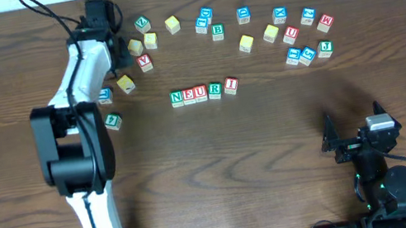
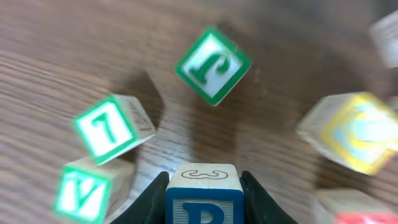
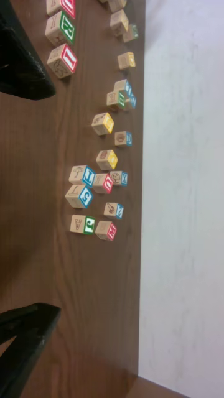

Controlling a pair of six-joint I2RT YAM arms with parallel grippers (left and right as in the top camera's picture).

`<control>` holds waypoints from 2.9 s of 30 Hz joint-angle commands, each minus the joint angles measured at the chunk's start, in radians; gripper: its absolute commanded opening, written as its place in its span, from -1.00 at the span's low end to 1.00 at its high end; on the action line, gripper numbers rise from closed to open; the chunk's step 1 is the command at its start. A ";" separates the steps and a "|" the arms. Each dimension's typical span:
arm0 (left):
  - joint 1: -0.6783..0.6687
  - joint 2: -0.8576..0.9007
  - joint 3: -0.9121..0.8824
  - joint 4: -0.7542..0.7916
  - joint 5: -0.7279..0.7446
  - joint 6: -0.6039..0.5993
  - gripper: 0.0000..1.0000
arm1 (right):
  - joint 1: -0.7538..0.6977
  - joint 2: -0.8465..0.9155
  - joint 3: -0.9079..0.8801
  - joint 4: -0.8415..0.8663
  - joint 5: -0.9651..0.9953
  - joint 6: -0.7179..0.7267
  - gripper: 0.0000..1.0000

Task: Spell out NEURIPS
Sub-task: 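Grasp the blue P block with the left gripper and lift, then carry the blue P block right of the I and lower it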

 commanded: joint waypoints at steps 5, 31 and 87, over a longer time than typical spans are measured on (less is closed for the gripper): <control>-0.114 -0.206 -0.001 -0.068 -0.002 0.005 -0.47 | -0.006 -0.006 -0.001 -0.003 -0.005 0.009 0.99; -0.640 -0.101 -0.002 -0.092 0.078 -0.191 -0.45 | -0.006 -0.006 -0.001 -0.003 -0.005 0.009 0.99; -0.647 0.057 0.030 0.031 0.046 -0.190 -0.21 | -0.006 -0.006 -0.001 -0.003 -0.005 0.009 0.99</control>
